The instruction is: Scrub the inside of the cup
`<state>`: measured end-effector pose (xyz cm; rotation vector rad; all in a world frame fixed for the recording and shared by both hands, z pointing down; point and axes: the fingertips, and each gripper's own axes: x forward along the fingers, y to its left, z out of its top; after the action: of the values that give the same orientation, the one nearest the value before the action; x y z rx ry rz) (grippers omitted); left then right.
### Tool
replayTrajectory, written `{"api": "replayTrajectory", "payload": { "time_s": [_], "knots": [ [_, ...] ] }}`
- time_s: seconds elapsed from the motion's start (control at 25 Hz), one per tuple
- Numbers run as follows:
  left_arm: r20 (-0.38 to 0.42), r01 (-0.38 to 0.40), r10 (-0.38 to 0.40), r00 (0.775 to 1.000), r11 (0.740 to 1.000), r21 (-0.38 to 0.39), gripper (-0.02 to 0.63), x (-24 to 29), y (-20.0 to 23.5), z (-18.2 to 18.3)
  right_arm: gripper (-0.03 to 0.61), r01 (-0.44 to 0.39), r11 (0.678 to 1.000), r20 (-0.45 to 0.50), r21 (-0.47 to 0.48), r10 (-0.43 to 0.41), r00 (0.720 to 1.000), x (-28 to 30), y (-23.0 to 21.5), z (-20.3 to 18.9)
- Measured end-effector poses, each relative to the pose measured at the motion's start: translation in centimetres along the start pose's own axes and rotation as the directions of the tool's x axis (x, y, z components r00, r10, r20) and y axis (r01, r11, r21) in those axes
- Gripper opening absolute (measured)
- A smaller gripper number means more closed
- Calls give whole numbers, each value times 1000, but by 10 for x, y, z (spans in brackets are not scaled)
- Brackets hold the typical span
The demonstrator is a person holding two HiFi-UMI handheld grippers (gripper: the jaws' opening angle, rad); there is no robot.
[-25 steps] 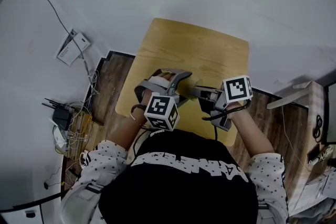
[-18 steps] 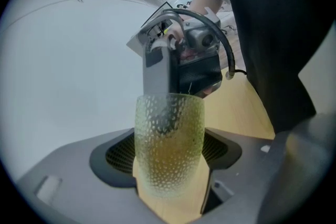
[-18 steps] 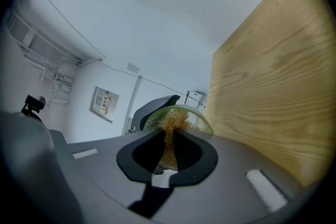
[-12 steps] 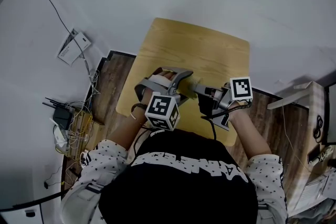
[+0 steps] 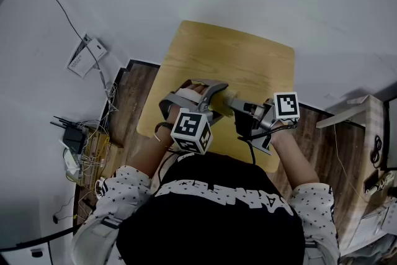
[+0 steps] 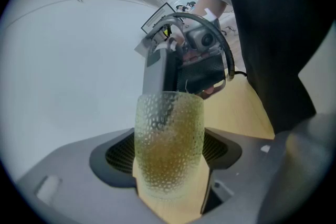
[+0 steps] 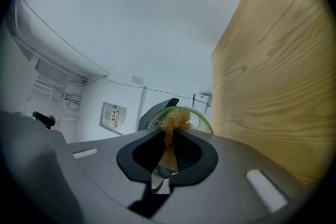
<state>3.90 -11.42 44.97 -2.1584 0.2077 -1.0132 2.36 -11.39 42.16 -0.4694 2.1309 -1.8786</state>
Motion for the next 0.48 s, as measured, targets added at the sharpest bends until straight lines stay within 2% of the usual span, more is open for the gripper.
{"api": "replayTrajectory", "payload": {
  "time_s": [0.48],
  "knots": [
    [38,-5,6,999,999,-46,367,3,3,3,49,8,999,3,-35,-8,1000,-5,2,4]
  ]
}}
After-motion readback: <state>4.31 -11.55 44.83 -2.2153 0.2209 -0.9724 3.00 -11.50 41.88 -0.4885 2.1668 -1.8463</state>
